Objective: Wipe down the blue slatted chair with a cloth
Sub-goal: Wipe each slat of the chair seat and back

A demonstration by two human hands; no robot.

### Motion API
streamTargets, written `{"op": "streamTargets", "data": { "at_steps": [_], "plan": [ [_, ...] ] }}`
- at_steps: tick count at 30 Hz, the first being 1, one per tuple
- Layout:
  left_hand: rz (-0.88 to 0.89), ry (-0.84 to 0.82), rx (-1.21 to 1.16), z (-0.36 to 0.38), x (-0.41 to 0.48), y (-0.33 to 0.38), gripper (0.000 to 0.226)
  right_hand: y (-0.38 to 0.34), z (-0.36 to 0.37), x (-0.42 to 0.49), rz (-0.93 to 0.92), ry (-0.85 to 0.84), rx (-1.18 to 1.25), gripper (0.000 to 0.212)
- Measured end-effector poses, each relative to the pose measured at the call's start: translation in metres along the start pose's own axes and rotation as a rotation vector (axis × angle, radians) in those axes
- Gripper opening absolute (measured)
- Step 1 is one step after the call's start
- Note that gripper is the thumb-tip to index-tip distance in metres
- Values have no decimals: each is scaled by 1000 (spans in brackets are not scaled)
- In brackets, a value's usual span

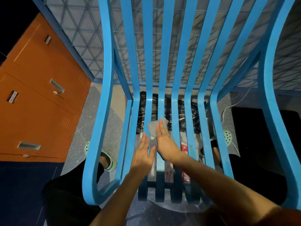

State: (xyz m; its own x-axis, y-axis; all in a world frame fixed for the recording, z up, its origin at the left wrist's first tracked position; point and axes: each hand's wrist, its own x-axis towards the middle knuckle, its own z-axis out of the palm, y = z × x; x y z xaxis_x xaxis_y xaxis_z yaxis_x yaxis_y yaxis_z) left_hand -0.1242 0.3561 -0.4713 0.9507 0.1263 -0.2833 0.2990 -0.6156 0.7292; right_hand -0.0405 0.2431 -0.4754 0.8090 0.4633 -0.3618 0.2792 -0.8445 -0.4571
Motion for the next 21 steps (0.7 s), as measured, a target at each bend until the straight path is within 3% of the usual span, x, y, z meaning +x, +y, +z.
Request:
{"op": "streamTargets", "data": {
  "at_steps": [7, 13, 16, 21],
  "plan": [
    [-118, -105, 90, -13, 4, 5, 60, -1, -31, 33, 17, -54, 9, 73],
    [-153, -116, -69, -24, 2, 12, 56, -8, 16, -83, -54, -3, 209, 76],
    [-192, -135, -152, -27, 1, 17, 55, -21, 50, -139, -48, -5, 299, 65],
    [-209, -138, -215, -27, 0, 16, 56, -28, 69, -161, -22, 13, 215, 71]
  ]
}}
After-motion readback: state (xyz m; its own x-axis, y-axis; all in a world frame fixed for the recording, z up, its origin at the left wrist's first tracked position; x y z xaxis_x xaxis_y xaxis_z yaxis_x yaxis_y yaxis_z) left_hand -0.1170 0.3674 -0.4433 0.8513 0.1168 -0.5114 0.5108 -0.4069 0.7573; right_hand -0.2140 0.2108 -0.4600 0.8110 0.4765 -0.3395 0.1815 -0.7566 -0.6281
